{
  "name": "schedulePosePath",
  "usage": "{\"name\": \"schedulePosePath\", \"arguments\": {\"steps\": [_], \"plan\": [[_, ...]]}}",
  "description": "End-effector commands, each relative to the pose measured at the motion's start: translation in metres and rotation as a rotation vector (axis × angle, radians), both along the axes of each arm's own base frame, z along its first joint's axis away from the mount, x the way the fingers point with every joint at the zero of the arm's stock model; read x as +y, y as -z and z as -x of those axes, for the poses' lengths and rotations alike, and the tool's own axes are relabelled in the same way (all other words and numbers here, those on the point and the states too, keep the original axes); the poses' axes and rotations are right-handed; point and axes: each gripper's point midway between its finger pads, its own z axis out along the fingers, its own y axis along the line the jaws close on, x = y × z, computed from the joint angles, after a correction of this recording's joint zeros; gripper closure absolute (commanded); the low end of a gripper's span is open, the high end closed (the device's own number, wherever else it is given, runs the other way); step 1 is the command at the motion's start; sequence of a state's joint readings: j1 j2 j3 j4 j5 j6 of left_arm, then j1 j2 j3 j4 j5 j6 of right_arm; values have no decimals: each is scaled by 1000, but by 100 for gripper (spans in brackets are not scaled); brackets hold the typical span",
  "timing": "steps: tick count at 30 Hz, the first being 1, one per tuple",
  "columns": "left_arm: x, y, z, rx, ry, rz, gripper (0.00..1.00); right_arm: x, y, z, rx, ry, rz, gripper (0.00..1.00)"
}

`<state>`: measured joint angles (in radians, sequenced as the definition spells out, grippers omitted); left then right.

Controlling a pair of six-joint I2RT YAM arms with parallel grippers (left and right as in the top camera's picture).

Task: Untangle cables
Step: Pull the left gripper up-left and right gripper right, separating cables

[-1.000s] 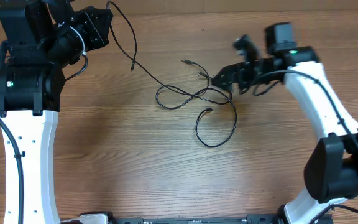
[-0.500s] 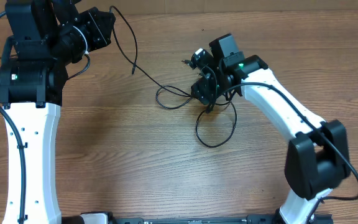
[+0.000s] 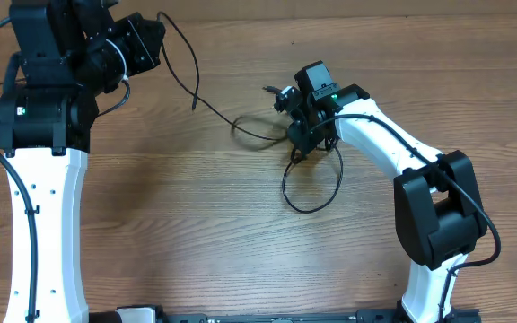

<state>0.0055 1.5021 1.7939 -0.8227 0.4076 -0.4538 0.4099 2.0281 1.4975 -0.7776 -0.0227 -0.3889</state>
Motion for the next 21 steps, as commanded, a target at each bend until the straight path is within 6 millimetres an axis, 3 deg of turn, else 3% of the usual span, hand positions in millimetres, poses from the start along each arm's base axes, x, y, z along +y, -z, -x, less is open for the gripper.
{"name": "schedulePosePath", "arguments": {"steps": [1, 3, 5, 10, 16, 21], "plan": [[18, 8, 0, 12, -60, -123, 96, -61, -22, -36, -168, 211, 244, 96], [43, 22, 4, 68, -164, -208, 96, -91, -46, -56, -254, 366, 299, 96], [83, 31, 8, 114, -312, -331, 96, -112, -69, -72, -298, 464, 278, 96], [175, 36, 35, 213, -563, -541, 96, -193, -115, -101, -371, 771, 176, 96], [272, 48, 80, 333, -816, -492, 96, -285, -112, -96, -331, 956, 102, 96], [290, 51, 91, 317, -804, -343, 96, -347, -107, -81, -309, 1136, 45, 96]]}}
